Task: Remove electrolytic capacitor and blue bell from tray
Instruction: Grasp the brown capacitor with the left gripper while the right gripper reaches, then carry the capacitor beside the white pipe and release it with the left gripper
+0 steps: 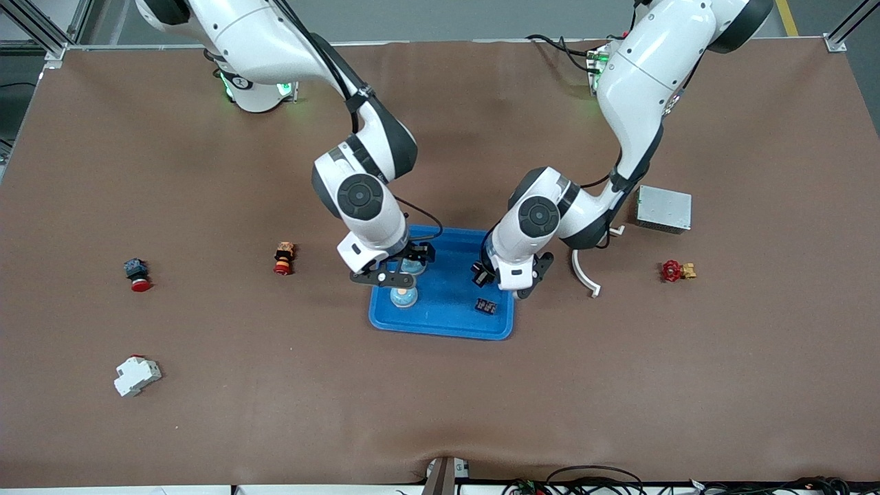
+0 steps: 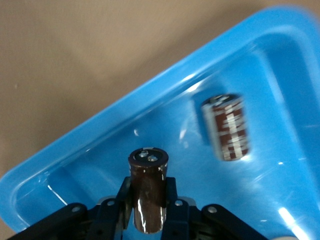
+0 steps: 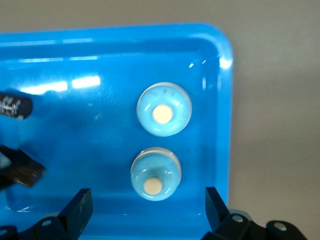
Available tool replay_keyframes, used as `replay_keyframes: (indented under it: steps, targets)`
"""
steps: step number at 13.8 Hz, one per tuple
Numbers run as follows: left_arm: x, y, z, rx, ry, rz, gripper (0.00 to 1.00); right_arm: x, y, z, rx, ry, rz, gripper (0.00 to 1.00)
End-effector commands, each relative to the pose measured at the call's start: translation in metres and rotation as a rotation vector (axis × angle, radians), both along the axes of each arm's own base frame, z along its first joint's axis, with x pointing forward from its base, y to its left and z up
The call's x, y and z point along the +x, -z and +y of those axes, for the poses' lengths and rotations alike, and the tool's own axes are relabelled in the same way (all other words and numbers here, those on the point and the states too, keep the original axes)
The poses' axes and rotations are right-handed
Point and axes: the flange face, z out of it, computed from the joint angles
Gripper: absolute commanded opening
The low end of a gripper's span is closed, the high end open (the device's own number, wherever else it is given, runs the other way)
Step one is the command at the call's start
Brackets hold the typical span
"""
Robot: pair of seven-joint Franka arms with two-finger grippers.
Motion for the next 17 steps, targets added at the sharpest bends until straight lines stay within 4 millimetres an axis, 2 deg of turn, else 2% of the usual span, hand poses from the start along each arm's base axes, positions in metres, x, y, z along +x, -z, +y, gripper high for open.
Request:
replay_keyframes:
  steps: [1,2,4,6,7,9,13,17]
  targets:
    - [0.011,-0.080,0.026,0.045,-0.045,-0.033,0.00,-0.001,0.009,0.007,0.007,0.002,0.001,1.00]
    - [0.019,-0.098,0.043,0.052,-0.071,-0.036,0.00,0.002,0.010,0.002,0.006,0.004,0.001,1.00]
    - [0.027,-0.120,0.075,0.092,-0.097,-0.008,0.00,0.006,0.011,-0.005,-0.001,-0.003,0.004,1.00]
    - [0.040,-0.136,0.114,0.116,-0.140,0.010,0.00,0.008,0.017,-0.007,-0.002,-0.070,0.001,1.00]
    - [0.041,-0.133,0.129,0.131,-0.160,0.031,0.00,0.009,0.024,-0.008,-0.002,-0.071,0.000,1.00]
    - [0.051,-0.121,0.175,0.162,-0.211,0.054,0.00,0.005,0.033,-0.002,0.001,-0.079,-0.006,1.00]
    - [0.051,-0.072,0.266,0.219,-0.240,0.143,0.00,0.000,0.044,-0.001,-0.011,-0.092,0.009,1.00]
    - [0.026,-0.035,0.291,0.248,-0.240,0.228,0.00,-0.005,0.057,-0.002,-0.022,-0.115,0.027,1.00]
